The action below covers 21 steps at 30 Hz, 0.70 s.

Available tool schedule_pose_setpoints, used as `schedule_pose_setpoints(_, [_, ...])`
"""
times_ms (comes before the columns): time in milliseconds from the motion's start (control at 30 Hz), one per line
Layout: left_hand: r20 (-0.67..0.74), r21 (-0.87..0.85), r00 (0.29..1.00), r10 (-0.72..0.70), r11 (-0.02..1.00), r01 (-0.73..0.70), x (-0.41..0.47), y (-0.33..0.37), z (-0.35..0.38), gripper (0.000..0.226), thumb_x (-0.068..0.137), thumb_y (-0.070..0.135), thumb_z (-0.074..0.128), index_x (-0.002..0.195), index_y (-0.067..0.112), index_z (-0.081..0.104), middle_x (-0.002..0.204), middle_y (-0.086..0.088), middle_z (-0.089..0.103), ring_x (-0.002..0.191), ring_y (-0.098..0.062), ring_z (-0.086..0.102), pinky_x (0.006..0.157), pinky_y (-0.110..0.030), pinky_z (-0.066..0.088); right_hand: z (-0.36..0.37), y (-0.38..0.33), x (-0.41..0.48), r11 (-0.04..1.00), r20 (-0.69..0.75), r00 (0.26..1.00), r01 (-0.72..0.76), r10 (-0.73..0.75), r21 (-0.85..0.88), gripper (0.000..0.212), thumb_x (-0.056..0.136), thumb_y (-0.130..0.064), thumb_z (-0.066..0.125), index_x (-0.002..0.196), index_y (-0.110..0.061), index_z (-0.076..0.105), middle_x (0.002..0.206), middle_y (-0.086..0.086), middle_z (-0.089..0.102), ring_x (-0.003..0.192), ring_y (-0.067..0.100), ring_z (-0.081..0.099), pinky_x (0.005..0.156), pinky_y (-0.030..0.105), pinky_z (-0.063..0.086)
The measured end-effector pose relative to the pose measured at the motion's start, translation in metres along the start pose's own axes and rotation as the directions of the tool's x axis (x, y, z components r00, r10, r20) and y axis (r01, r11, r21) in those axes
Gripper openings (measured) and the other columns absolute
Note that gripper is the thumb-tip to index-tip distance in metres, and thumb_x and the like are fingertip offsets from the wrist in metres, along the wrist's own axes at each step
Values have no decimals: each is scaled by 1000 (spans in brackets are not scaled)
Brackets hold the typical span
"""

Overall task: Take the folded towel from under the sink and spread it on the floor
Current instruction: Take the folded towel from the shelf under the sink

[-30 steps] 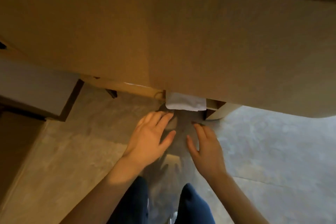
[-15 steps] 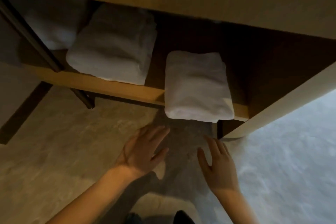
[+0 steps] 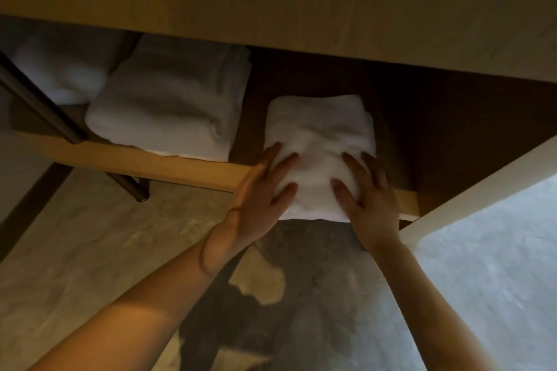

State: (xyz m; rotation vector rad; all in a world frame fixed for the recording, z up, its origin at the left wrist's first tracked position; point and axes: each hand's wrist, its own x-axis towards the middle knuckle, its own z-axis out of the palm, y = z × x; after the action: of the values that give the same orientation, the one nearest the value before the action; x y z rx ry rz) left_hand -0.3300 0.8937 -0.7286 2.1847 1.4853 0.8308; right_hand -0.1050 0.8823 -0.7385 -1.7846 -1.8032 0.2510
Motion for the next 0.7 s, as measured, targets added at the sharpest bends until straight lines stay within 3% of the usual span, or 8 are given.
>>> schedule_pose_setpoints(267, [-42,-34,999,-4,999,2,-1,1,5,55,95,46,41,145,23,46,160,-4,27,145,-22,30,114,-41,36,-3,-5,1,999,28,999,-27,26,32,57,90,-63,40,144,-44,37,154,-3,30,137,24,34,106,44,41])
schedule_pose_setpoints(500, [-47,-81,998,-46,996,42,-7,4,4,49,97,37,52,145,30,45,160,5,25,143,-15,31,109,-32,40,-1,-10,-13,996,-15,998,-59,60,59,58,89,-65,40,142,-41,41,153,-4,32,135,20,38,99,30,39])
schedule_pose_setpoints(700, [21,-355,986,-164,921,161,-19,18,-1,46,93,31,55,138,34,50,155,11,28,140,-11,33,109,-37,40,-4,-18,-28,984,-26,994,-103,108,143,54,90,-60,50,140,-43,43,150,-10,32,135,14,35,96,29,42])
